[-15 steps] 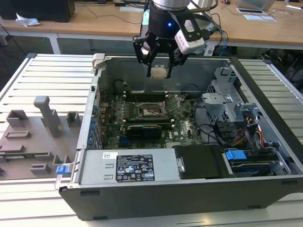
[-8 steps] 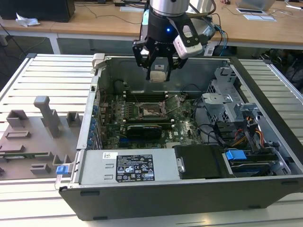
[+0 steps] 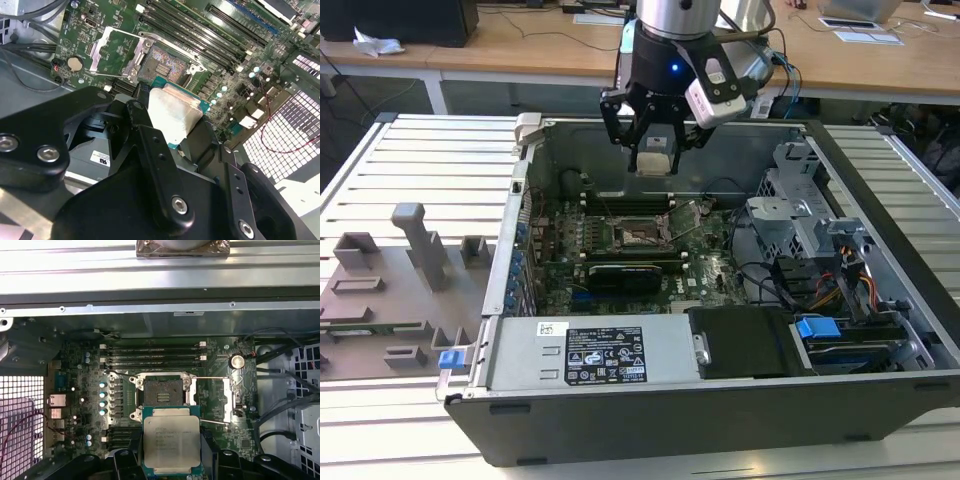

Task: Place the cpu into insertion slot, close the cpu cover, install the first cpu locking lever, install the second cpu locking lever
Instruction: 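Place the cpu into insertion slot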

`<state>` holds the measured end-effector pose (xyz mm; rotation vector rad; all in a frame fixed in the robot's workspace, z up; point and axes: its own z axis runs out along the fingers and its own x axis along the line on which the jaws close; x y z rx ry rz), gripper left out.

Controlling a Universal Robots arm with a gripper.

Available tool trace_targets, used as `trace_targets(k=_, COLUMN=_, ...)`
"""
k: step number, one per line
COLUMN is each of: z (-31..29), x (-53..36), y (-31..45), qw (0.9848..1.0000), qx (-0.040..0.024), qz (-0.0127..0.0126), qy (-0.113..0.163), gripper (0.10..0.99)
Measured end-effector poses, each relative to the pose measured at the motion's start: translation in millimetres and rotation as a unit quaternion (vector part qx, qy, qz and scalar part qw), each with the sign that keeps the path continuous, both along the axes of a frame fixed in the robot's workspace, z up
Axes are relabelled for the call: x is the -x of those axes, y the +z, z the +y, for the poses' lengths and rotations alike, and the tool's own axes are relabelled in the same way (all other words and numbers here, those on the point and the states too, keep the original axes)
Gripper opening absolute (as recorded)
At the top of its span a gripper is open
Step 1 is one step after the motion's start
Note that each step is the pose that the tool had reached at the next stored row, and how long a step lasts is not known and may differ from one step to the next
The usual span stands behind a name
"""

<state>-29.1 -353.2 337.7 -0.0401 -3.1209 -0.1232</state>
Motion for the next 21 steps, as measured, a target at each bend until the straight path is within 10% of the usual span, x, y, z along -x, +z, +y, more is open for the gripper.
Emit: trace_targets(k=21, z=0.0, x=0.0, y=-10.8, qw=1.0000, qx=0.0005, qz=0.0000, qy=0.000, gripper=0.545)
